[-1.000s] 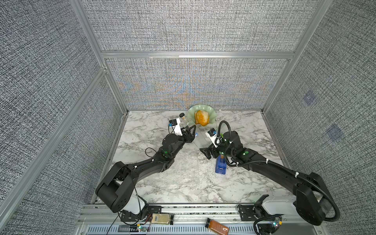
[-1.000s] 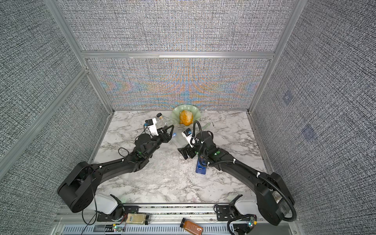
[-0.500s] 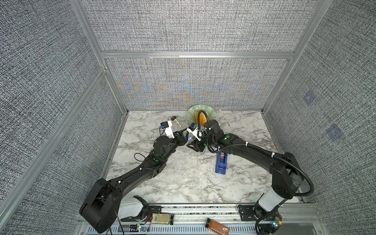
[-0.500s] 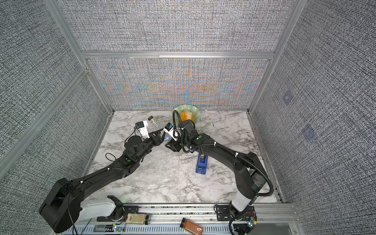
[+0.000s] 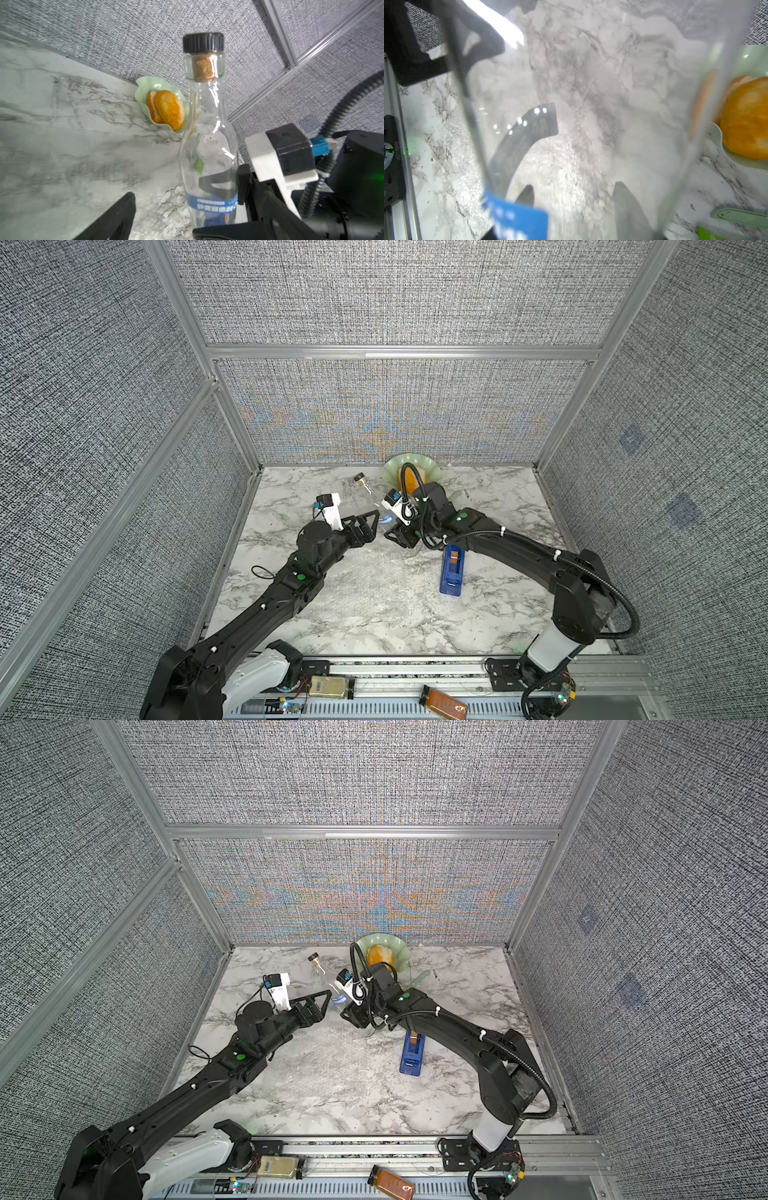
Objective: Wrap wine bottles in bubble wrap
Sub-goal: Place the wine bottle on the bubble wrap.
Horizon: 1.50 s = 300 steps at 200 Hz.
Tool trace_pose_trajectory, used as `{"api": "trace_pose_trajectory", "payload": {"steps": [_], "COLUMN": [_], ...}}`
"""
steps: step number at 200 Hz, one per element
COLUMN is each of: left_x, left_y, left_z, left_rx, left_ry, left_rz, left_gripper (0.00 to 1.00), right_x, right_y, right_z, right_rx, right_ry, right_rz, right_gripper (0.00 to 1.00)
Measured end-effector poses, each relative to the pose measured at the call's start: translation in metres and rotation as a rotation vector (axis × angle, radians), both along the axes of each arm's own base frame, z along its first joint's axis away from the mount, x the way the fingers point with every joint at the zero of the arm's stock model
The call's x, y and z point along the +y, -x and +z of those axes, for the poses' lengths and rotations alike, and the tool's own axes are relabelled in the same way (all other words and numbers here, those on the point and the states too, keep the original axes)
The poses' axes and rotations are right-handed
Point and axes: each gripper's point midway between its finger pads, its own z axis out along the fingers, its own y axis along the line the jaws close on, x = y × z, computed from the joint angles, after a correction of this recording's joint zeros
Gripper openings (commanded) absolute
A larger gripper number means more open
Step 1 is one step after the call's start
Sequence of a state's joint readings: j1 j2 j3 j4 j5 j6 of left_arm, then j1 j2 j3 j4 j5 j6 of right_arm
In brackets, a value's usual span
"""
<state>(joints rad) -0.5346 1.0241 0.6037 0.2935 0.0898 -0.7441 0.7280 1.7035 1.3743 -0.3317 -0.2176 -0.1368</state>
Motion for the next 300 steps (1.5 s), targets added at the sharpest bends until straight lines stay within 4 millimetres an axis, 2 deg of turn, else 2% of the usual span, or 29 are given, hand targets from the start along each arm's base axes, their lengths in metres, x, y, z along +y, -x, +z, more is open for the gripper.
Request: {"api": "trace_pose_trajectory", "payload": {"steps": [27, 45, 76, 92, 112, 135, 165, 185, 204, 257, 300], "left_x": [0.022, 0.04, 0.061, 0.081, 0.12, 0.172, 0.208, 0.218, 0.225, 0.226, 0.228], "left_y": [0.019, 0.031, 0.054, 0.059, 0.052, 0.034, 0.008, -0.004, -0.011, -0.013, -0.014], "left_z": [-0.026, -0.034, -0.025, -0.013, -0.005, -0.008, -0.016, -0.015, -0.016, -0.03, -0.04], "left_rx": [0.09, 0.121, 0.121, 0.118, 0.126, 0.181, 0.252, 0.255, 0.245, 0.254, 0.264], "left_ry": [-0.058, -0.067, -0.034, -0.032, -0.053, -0.041, 0.063, 0.1, 0.12, 0.115, 0.08], "left_rz": [0.011, 0.035, 0.046, 0.109, 0.241, 0.392, 0.429, 0.422, 0.418, 0.4, 0.4], "left_gripper": [0.99, 0.99, 0.99, 1.0, 0.99, 0.99, 0.99, 0.99, 0.99, 0.99, 0.99], "right_x": [0.004, 0.004, 0.014, 0.025, 0.045, 0.057, 0.056, 0.055, 0.063, 0.087, 0.082], "right_y": [-0.012, -0.014, -0.002, 0.009, 0.037, 0.072, 0.09, 0.099, 0.105, 0.109, 0.109], "right_z": [-0.009, -0.015, -0.028, -0.036, -0.052, -0.073, -0.09, -0.095, -0.096, -0.116, -0.143], "right_rx": [0.029, 0.037, 0.031, 0.0, -0.048, -0.099, -0.149, -0.153, -0.15, -0.079, 0.019], "right_ry": [0.084, 0.142, 0.238, 0.304, 0.398, 0.515, 0.634, 0.68, 0.686, 0.695, 0.742], "right_rz": [-0.002, 0.008, 0.076, 0.139, 0.282, 0.455, 0.598, 0.665, 0.71, 0.744, 0.718], "right_gripper": [0.24, 0.24, 0.24, 0.24, 0.24, 0.24, 0.24, 0.25, 0.27, 0.31, 0.33]}}
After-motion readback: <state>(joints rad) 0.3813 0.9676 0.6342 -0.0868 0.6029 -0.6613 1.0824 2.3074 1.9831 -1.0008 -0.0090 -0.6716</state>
